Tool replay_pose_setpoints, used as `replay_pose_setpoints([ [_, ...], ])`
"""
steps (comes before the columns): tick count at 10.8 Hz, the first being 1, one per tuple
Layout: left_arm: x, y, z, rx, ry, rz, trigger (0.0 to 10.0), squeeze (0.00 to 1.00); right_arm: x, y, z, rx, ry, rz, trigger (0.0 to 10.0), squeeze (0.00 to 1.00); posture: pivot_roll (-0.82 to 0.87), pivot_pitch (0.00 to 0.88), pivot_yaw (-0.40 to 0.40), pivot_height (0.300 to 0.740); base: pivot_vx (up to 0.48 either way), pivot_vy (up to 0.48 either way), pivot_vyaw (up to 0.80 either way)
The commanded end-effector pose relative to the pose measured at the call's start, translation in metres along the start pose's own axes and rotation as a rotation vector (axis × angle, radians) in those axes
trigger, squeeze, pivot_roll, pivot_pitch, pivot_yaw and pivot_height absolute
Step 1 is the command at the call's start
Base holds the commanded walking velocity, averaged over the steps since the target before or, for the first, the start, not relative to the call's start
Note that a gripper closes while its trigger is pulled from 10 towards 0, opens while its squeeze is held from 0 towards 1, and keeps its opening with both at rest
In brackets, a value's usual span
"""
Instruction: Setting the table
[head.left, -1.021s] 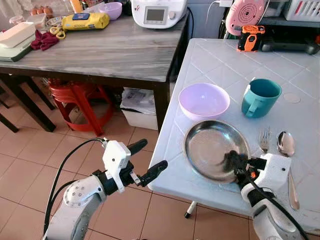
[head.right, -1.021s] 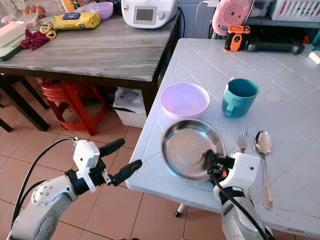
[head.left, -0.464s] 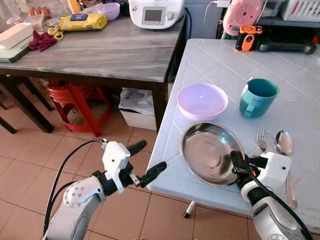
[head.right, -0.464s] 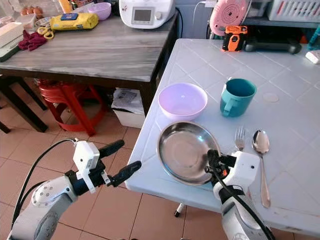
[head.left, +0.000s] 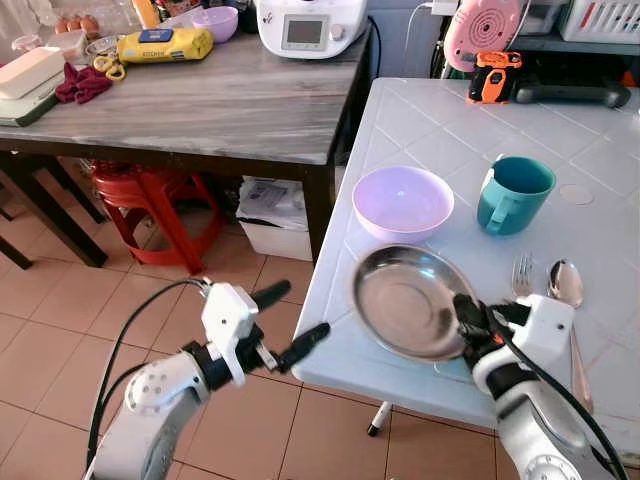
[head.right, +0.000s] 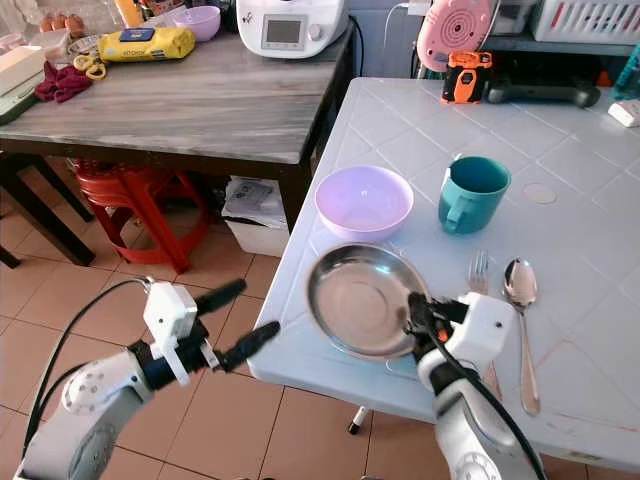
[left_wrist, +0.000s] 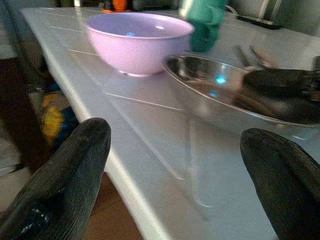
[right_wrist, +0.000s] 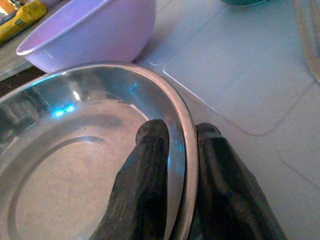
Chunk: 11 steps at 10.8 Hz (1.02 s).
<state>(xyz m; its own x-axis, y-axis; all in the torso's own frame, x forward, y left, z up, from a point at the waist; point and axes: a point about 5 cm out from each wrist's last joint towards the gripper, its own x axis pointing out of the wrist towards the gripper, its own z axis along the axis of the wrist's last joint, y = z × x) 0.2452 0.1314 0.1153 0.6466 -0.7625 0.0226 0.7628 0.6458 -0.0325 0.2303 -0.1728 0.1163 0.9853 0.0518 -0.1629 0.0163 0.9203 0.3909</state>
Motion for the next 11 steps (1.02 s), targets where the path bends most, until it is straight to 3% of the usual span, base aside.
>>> replay_pose_setpoints([
  [1,-0.003,0.01,0.003,0.034,-0.005,0.067,10.0,0.0,0.002,0.007,-0.001,0.022,0.008,0.035,0.0,0.0,-0.09,0.107,0.096,0.74,0.0,0.0,0.0],
  [5,0.0,0.035,0.01,0.05,-0.075,0.323,10.0,0.0,0.008,0.02,0.008,-0.013,-0.033,0.101,0.0,0.0,-0.08,0.091,0.09,0.74,0.0,0.0,0.0],
  [6,0.002,0.037,0.011,0.048,-0.086,0.346,10.0,0.0,0.01,0.024,0.011,-0.01,-0.047,0.119,4.1,0.0,-0.08,0.089,0.089,0.74,0.0,0.0,0.0],
  [7,0.003,0.041,0.012,0.053,-0.095,0.383,10.0,0.0,0.012,0.026,0.013,-0.016,-0.061,0.119,10.0,0.0,-0.08,0.086,0.089,0.74,0.0,0.0,0.0],
  [9,0.0,0.055,0.011,0.058,-0.079,0.53,10.0,0.0,0.011,0.028,0.02,-0.027,-0.114,0.12,10.0,0.0,-0.08,0.085,0.092,0.74,0.0,0.0,0.0],
  [11,-0.002,0.059,0.008,0.037,-0.069,0.582,10.0,0.0,0.01,0.028,0.023,-0.078,-0.147,0.109,10.0,0.0,-0.08,0.088,0.094,0.74,0.0,0.0,0.0],
])
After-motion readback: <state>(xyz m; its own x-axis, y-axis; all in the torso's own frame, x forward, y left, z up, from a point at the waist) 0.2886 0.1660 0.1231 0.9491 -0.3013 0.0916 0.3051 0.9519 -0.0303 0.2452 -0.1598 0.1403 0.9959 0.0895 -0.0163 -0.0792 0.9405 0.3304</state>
